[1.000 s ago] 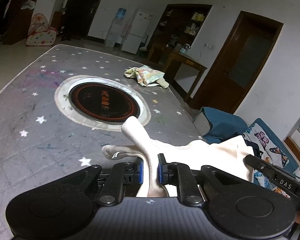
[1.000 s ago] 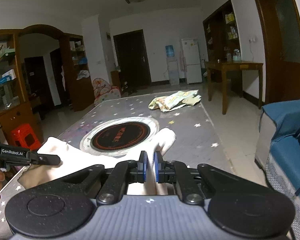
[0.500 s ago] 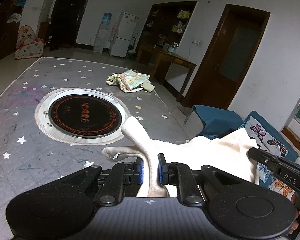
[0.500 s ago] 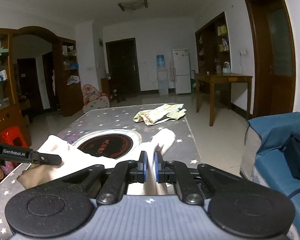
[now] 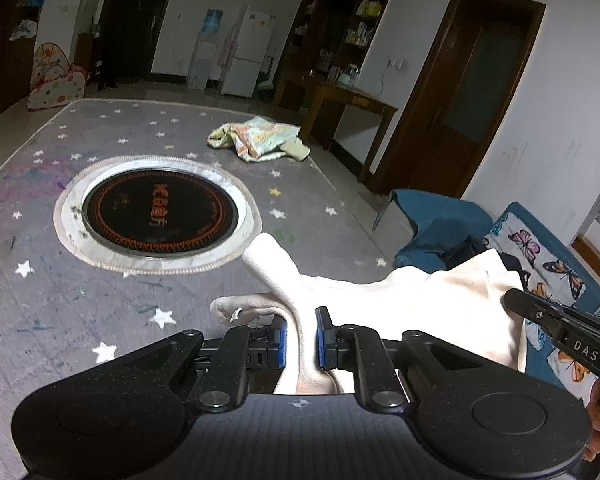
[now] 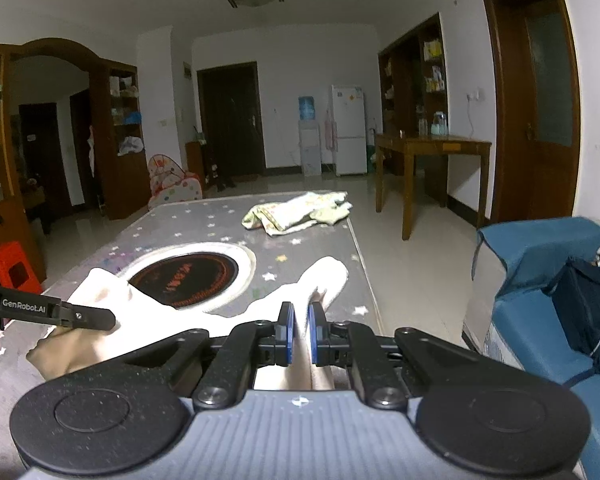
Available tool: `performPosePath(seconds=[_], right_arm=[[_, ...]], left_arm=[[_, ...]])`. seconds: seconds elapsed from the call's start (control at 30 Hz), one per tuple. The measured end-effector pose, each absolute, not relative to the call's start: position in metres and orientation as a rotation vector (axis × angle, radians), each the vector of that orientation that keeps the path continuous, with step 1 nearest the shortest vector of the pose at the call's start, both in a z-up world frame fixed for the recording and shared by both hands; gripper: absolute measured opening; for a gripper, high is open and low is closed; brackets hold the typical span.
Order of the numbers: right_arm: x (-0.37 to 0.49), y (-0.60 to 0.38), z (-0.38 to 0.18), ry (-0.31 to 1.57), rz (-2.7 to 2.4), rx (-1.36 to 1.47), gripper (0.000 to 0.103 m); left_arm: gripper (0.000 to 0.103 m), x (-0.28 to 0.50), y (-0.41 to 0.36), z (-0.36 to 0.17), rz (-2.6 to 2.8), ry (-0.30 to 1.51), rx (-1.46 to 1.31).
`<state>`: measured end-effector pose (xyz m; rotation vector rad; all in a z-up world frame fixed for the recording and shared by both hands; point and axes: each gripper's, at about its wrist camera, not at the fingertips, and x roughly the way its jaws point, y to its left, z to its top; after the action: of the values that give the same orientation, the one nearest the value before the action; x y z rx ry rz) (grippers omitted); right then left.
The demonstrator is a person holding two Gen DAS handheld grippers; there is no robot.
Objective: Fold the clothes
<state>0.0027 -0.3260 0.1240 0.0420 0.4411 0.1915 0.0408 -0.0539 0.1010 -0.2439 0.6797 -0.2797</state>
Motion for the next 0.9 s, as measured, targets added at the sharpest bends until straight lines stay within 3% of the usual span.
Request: performPosePath(seconds=[0.47,0.9], right_arm=[[0.028,-0.338,0.074,0.553,0.149,0.046,0.007],[0.046,-0.347,0.048,0.616,0.116,0.063,0.008]], left_arm=[[0.016,0.056,-0.062,0.062,-0.260,0.772,-0.215],[0.025,0.062,-0.057,0.041,-0.221,0.814,-0.187]])
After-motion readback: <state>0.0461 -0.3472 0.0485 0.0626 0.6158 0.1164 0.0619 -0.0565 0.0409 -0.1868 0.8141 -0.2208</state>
